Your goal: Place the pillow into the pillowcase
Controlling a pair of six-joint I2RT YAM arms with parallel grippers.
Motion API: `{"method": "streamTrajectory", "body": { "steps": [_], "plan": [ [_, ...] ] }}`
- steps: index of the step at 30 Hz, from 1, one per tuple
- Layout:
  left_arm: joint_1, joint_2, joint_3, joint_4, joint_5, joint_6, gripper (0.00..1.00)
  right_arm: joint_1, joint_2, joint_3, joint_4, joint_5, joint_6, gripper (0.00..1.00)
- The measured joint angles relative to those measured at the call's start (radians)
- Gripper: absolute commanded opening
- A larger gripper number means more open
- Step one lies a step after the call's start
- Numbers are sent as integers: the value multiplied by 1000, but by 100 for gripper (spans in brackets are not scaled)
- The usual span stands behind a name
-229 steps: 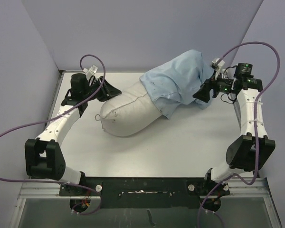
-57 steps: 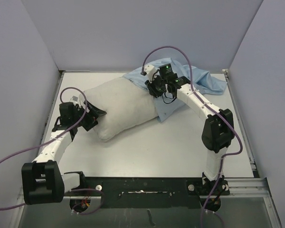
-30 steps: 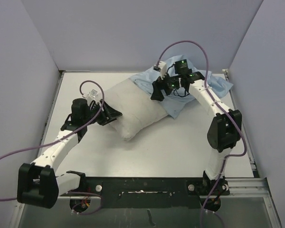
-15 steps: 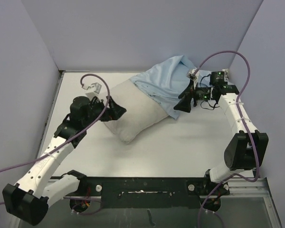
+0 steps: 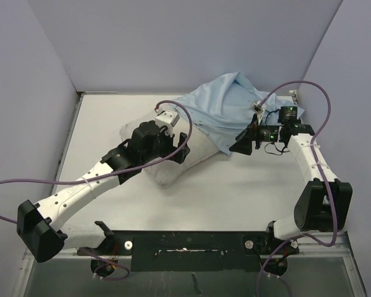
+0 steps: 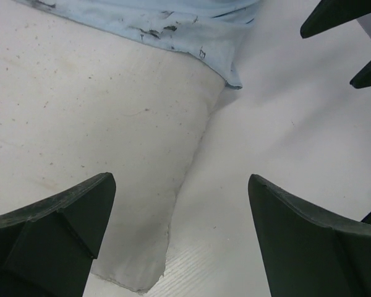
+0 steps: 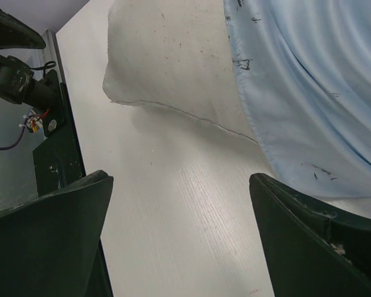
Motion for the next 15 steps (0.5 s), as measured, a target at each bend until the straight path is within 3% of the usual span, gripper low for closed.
{"method": "streamTrajectory", "body": {
  "steps": [7,15],
  "plan": [
    [1,13,13,53,8,46,85,0,-14,-28,36,-9,19,98],
    [-182,188,158,-76,-90,270,89,0,-14,-34,50,-10,23,98]
  ]
}}
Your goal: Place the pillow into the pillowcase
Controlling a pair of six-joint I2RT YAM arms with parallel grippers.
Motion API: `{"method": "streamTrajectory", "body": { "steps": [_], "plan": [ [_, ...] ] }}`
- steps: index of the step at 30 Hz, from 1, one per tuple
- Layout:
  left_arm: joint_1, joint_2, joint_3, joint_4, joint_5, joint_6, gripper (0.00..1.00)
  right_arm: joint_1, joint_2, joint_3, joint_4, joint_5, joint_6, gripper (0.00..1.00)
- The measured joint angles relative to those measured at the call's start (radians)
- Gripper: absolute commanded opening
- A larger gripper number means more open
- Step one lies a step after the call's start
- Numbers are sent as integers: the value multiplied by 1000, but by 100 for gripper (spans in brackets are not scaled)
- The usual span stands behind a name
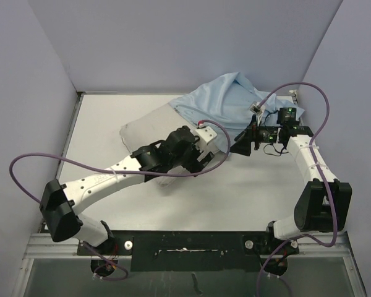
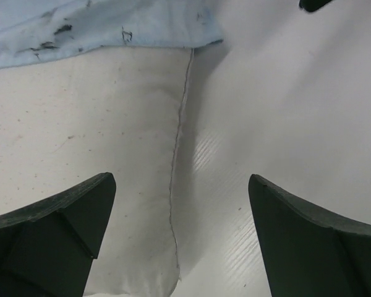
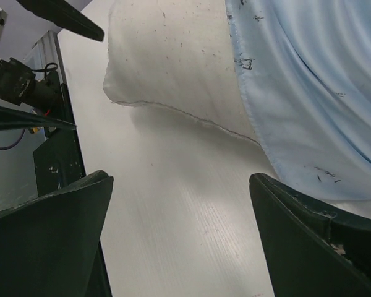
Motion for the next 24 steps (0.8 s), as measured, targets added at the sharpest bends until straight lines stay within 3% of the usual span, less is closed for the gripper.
{"method": "streamTrajectory", "body": {
  "steps": [7,14,18,24],
  "plan": [
    [-15,183,126,-187,-71,149,93,-2,0,-13,8,3,-1,98],
    [-13,350,261,-283,-140,201,94,-12,0,-26,8,12,-13,98],
    [-9,413,288,-307,-179,207,86,-13,0,-34,8,16,-24,98],
    [14,426,290,-309,-179,199,60,-13,0,-43,3,32,-46,98]
  ]
}}
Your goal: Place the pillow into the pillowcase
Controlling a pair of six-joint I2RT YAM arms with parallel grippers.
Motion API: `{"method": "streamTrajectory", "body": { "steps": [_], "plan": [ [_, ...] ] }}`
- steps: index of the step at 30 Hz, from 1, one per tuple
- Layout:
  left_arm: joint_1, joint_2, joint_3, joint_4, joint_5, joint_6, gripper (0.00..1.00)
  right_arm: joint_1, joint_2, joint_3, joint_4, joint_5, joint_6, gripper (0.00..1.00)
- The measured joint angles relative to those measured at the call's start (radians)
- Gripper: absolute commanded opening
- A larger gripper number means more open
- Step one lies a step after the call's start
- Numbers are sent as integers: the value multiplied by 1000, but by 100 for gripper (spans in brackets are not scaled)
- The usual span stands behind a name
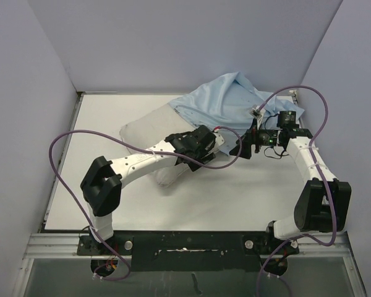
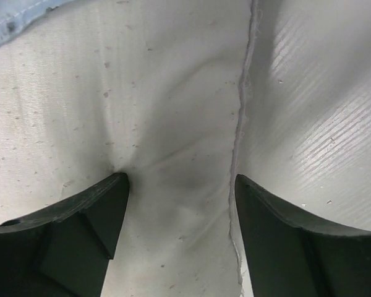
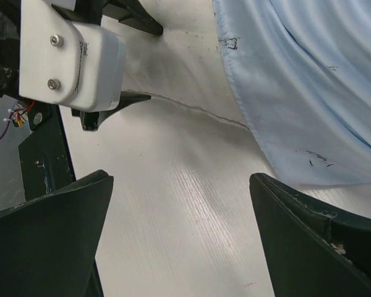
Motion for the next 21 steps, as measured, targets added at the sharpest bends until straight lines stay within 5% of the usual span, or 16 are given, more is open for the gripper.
{"method": "streamTrajectory", "body": {
  "steps": [5,8,21],
  "plan": [
    [35,0,0,6,38,-19,17,0,0,0,-8,10,-24,98],
    [65,0,0,8,95,-35,2,0,0,0,-12,23,-35,98],
    [274,-79,-84,120,594,-247,0,31,50,-48,63,277,-33,100]
  ]
}}
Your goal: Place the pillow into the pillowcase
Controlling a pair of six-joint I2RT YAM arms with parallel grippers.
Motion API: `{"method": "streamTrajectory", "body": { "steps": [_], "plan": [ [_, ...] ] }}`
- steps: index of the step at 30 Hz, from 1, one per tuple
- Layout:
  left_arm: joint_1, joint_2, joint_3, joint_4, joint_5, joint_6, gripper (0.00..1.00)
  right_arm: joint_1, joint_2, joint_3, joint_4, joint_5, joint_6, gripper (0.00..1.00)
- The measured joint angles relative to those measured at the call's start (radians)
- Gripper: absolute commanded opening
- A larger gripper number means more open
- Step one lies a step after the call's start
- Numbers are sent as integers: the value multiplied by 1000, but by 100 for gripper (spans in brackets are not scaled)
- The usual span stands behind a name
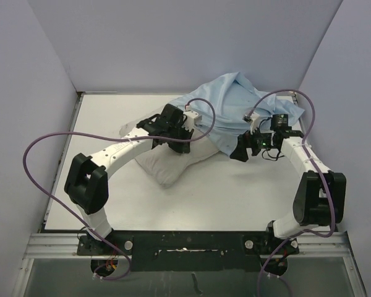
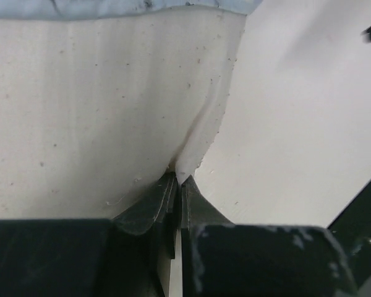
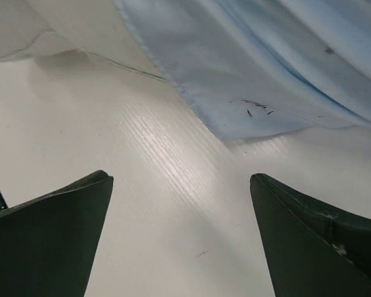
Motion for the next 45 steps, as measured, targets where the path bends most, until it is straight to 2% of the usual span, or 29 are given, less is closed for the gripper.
{"method": "streamTrajectory", "body": {
  "steps": [8,16,21,26,30,33,37,39,41,45],
  "plan": [
    [44,-14,0,47,193,-139,0,126,100,0,69,214,-1,88],
    [64,-14,-4,99,299,-227,0,135,201,20,137,364,-17,74],
    [88,-16,-16,126,333,-263,0,135,200,28,174,404,-23,66],
    [110,-16,-22,150,380,-303,0,135,200,29,199,407,-23,58],
    [129,-16,-22,181,419,-334,0,135,201,46,208,404,-23,47],
    [141,-17,-27,204,441,-359,0,132,203,65,218,396,-20,33],
    [153,-24,-52,245,464,-393,0,126,203,76,230,365,-20,10],
    [158,-27,-65,262,475,-410,0,119,203,83,225,344,-20,3],
    [163,-29,-76,284,484,-434,0,113,203,100,202,317,-24,0],
    [182,-33,-92,325,505,-489,0,92,203,190,96,201,-56,0]
  ]
}}
